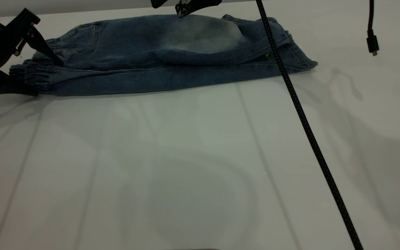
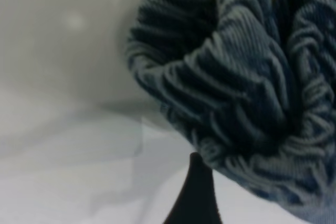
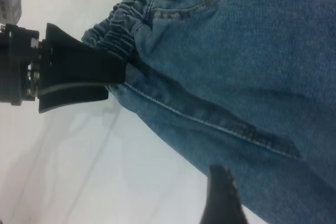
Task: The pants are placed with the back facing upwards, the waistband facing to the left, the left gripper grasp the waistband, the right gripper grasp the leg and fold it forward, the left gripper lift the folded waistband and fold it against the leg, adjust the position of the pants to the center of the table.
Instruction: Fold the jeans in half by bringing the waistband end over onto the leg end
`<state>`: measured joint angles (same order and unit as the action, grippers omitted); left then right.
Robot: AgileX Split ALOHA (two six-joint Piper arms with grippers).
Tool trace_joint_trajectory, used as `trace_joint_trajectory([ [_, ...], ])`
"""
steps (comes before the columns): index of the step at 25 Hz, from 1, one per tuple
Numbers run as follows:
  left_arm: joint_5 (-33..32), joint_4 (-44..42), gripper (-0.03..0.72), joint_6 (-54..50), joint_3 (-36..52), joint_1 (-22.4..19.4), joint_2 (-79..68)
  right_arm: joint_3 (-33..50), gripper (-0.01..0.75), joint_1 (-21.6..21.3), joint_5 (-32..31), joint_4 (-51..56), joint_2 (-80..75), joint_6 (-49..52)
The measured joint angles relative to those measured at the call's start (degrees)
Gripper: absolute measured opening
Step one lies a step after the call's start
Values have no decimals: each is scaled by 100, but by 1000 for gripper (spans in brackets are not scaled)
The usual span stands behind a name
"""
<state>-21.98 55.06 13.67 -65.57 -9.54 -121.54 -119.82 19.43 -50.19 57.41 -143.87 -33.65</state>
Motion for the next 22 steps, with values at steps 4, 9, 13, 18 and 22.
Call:
trace_joint_trajectory([
  [4,320,0,587,-180,0,4,-60,0,402,0,-17,0,0,0],
  [9,367,5,523,-219,0,4,-137,0,402,0,-42,0,0,5],
  [13,373,15,311,-243,0,4,-250,0,402,0,-169,0,0,5],
  [18,500,20,91,54,0,11,-181,0,402,0,-256,23,0,11],
  [22,517,14,90,654,0,54,228,0,402,6,106,72,-7,106],
])
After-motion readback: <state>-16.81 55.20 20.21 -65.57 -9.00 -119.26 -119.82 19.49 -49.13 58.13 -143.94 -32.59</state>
